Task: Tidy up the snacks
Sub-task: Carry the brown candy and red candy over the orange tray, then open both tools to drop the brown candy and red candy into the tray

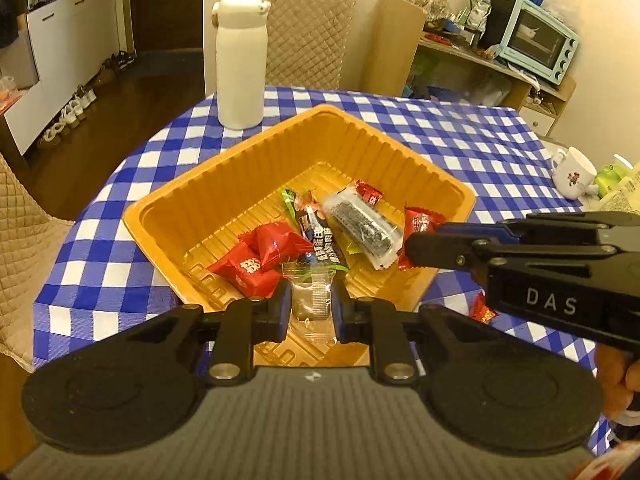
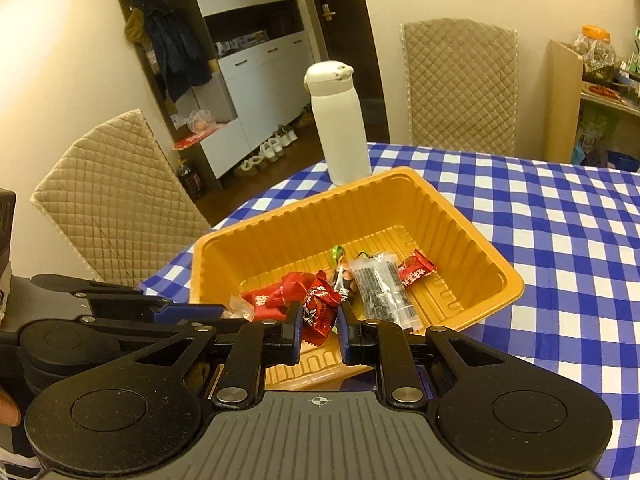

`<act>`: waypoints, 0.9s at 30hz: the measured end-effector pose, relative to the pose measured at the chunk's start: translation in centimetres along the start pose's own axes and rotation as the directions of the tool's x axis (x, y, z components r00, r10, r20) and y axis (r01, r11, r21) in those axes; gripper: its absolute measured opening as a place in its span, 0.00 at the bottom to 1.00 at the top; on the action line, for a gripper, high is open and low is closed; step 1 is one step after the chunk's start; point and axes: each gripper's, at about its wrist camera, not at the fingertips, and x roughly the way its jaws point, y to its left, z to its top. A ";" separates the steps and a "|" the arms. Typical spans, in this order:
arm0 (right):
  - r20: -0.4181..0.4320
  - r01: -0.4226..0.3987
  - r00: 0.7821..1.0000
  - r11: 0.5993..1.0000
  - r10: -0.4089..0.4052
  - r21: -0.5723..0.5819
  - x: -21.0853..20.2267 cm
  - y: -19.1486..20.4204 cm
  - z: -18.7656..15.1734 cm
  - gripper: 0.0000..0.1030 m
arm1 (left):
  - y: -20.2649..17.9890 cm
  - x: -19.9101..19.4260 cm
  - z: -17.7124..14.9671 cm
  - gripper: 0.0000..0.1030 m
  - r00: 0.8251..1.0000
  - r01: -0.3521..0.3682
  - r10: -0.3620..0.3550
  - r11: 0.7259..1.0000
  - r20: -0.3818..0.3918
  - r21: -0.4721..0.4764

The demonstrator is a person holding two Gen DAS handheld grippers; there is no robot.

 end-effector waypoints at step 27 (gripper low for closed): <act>-0.095 -0.008 0.995 1.000 0.008 0.000 3.4 -0.1 0.5 0.18 | 2.2 -0.2 0.9 0.21 1.000 -0.002 0.002 1.000 -0.025 -0.024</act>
